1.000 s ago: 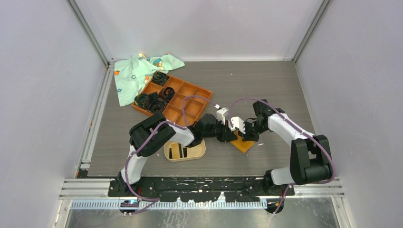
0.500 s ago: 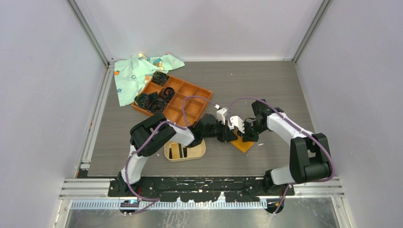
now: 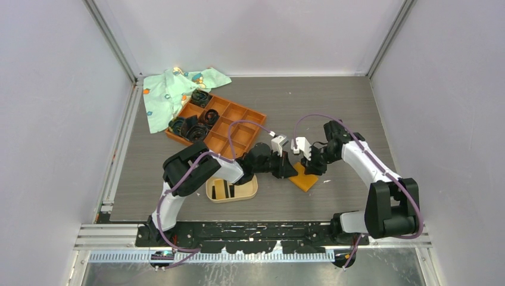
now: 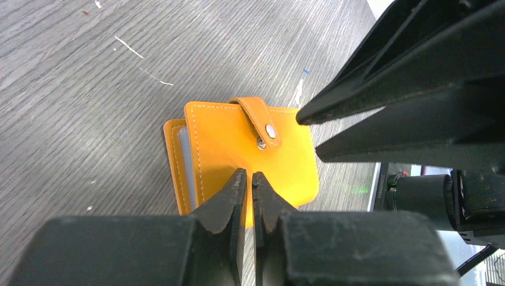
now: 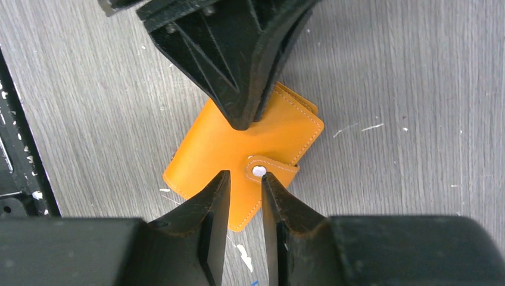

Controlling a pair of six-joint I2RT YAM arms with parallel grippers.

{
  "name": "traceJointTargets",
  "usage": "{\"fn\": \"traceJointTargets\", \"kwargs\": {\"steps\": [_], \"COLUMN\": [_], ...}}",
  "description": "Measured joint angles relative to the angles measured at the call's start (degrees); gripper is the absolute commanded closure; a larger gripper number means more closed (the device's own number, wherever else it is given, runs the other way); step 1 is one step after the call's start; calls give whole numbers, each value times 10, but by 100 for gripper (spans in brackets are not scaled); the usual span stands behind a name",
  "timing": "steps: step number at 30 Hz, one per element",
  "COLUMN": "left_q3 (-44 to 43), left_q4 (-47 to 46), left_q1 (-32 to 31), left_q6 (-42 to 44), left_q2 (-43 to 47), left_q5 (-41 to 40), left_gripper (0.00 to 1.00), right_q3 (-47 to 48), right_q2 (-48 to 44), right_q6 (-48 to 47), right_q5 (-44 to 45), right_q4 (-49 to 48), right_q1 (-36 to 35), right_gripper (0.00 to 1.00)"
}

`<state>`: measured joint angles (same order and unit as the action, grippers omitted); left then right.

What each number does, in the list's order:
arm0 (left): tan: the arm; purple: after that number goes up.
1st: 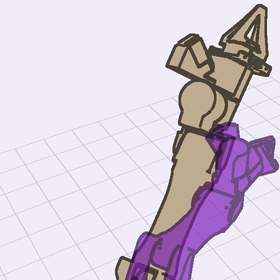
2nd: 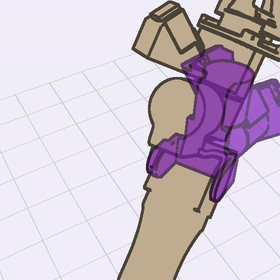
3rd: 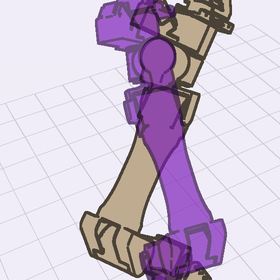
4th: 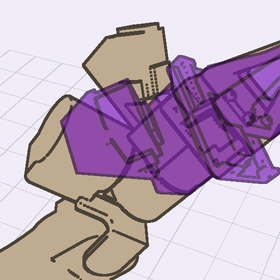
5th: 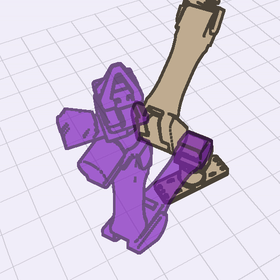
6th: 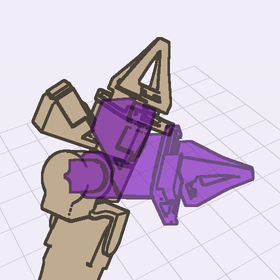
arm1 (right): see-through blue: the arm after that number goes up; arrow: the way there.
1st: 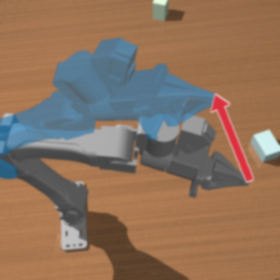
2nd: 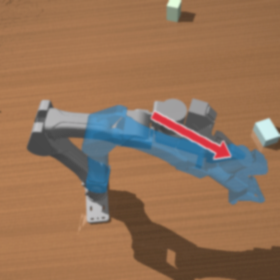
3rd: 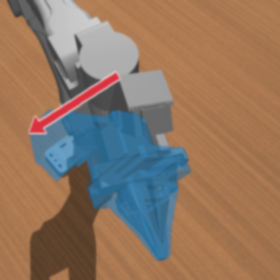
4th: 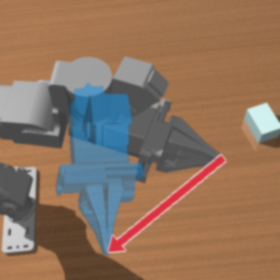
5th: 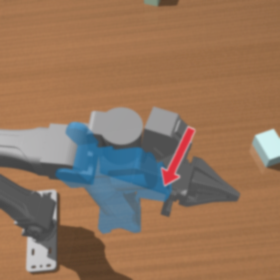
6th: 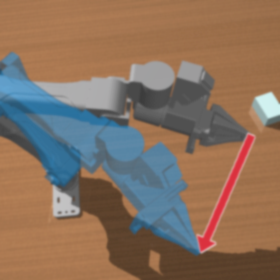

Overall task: Put the credit cards into the card holder
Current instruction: Close the card holder at the center of the board.

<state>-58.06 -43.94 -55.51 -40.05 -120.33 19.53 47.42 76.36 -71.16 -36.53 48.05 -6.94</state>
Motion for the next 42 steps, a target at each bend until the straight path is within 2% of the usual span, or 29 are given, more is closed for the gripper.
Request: {"fn": "traceJointTargets", "kwargs": {"steps": [4, 8, 12, 17, 23, 30, 42], "left_q3": [0, 0, 0, 0, 0, 0, 0], "left_q4": [0, 0, 0, 0, -1, -1, -3], "left_q1": [0, 0, 0, 0, 0, 0, 0], "left_q6": [0, 0, 0, 0, 0, 0, 0], "left_q2": [0, 0, 0, 0, -1, -1, -2], "left_q5": [0, 0, 0, 0, 0, 0, 0], "left_gripper": [91, 91, 91, 91, 91, 91, 91], "right_q3": [-2, -5, -8, -10, -25, -41, -51], "right_q2": [0, 7, 24, 28, 28, 28, 28], "right_q6": [24, 49, 54, 34, -6, -18, -15], "right_q5": [11, 33, 43, 40, 34, 37, 50], "right_q4": [-22, -56, -73, -66, -51, -58, -88], "right_q1": [7, 7, 7, 7, 6, 0, -16], "right_gripper": [80, 81, 75, 57, 52, 52, 64]}}
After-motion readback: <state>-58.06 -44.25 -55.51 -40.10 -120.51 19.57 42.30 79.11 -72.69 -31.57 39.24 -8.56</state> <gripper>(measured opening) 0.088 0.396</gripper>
